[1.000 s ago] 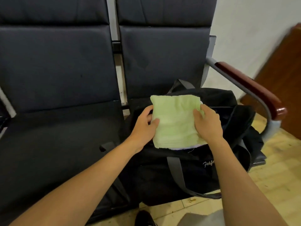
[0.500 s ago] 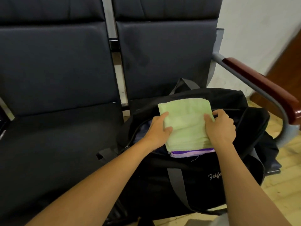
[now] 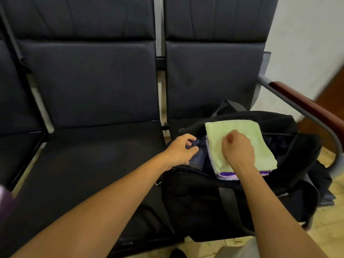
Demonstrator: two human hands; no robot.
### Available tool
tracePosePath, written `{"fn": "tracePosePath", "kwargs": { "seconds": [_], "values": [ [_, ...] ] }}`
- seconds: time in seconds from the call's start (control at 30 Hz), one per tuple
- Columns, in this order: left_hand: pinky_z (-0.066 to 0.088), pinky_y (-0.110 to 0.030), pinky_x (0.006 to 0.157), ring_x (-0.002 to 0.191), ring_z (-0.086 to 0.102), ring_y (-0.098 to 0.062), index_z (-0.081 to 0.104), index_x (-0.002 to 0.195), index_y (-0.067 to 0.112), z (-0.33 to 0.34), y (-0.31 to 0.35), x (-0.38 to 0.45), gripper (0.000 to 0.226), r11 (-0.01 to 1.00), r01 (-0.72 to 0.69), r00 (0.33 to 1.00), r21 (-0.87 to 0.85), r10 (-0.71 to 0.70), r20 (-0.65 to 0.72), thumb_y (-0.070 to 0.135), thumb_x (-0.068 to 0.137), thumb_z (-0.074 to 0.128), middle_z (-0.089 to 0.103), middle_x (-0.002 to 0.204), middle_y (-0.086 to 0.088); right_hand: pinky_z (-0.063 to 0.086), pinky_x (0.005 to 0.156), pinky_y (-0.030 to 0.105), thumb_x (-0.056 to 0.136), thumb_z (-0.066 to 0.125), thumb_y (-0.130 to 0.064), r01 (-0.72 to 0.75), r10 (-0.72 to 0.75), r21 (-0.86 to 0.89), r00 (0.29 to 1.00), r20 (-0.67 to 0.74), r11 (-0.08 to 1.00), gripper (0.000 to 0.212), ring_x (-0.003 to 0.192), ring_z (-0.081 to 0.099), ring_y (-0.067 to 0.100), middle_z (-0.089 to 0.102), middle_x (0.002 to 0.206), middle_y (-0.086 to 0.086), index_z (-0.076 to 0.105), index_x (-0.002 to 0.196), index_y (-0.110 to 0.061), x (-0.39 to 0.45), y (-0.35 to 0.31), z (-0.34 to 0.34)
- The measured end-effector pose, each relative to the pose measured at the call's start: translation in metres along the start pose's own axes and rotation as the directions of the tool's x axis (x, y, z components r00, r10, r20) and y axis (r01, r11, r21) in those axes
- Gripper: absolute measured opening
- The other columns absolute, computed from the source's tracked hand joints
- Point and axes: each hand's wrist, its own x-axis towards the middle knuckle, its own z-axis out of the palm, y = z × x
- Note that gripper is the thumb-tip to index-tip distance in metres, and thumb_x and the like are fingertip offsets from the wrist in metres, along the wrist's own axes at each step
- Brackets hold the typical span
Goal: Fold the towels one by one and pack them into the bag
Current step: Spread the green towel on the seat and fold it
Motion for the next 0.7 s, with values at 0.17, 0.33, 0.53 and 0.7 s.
{"fn": "tracePosePath", "kwargs": {
  "seconds": [0.17, 0.33, 0.53, 0.7],
  "values": [
    [0.054, -0.027, 0.065, 0.081, 0.062, -0.015, 0.061, 0.110, 0.016, -0.070, -0.022, -0.048, 0.015, 1.000, -0.008, 0.996, 0.020, 0.010, -0.089, 0.018, 0.099, 0.051, 0.061, 0.108, -0.001, 0.046, 0.073, 0.036, 0.094, 0.057, -0.022, -0.017, -0.003, 0.155, 0.992, 0.124, 0.988, 0.010, 0.093, 0.063, 0.037, 0.069, 0.095, 0.015, 0.064, 0.097, -0.015, -0.028, -0.066, 0.020],
    [0.048, -0.021, 0.057, 0.069, 0.063, -0.010, 0.063, 0.097, 0.018, -0.151, -0.069, -0.120, 0.013, 0.989, 0.095, 0.990, 0.112, -0.082, -0.117, 0.017, 0.099, 0.050, 0.070, 0.095, -0.003, 0.059, 0.076, 0.041, 0.090, 0.059, -0.016, 0.048, -0.146, 0.296, 0.936, 0.320, 0.954, 0.011, 0.074, 0.070, 0.022, 0.072, 0.071, 0.002, 0.064, 0.082, -0.022, -0.075, -0.153, 0.053],
    [0.046, -0.021, 0.051, 0.058, 0.061, -0.010, 0.063, 0.088, 0.018, -0.230, -0.128, -0.213, 0.016, 0.952, 0.255, 0.947, 0.167, -0.211, -0.243, 0.015, 0.098, 0.051, 0.071, 0.083, -0.003, 0.061, 0.074, 0.045, 0.089, 0.059, -0.022, 0.220, -0.348, 0.289, 0.769, 0.536, 0.932, 0.017, 0.070, 0.071, 0.013, 0.072, 0.068, -0.003, 0.069, 0.075, -0.026, -0.131, -0.261, 0.085],
    [0.045, -0.016, 0.052, 0.057, 0.060, -0.009, 0.062, 0.084, 0.016, -0.268, -0.175, -0.265, 0.018, 0.910, 0.371, 0.891, 0.183, -0.293, -0.348, 0.010, 0.097, 0.051, 0.066, 0.076, -0.001, 0.062, 0.073, 0.039, 0.094, 0.055, -0.019, 0.275, -0.463, 0.381, 0.648, 0.605, 0.883, 0.022, 0.061, 0.067, 0.004, 0.072, 0.070, -0.002, 0.070, 0.078, -0.021, -0.184, -0.333, 0.110]
  ]
}}
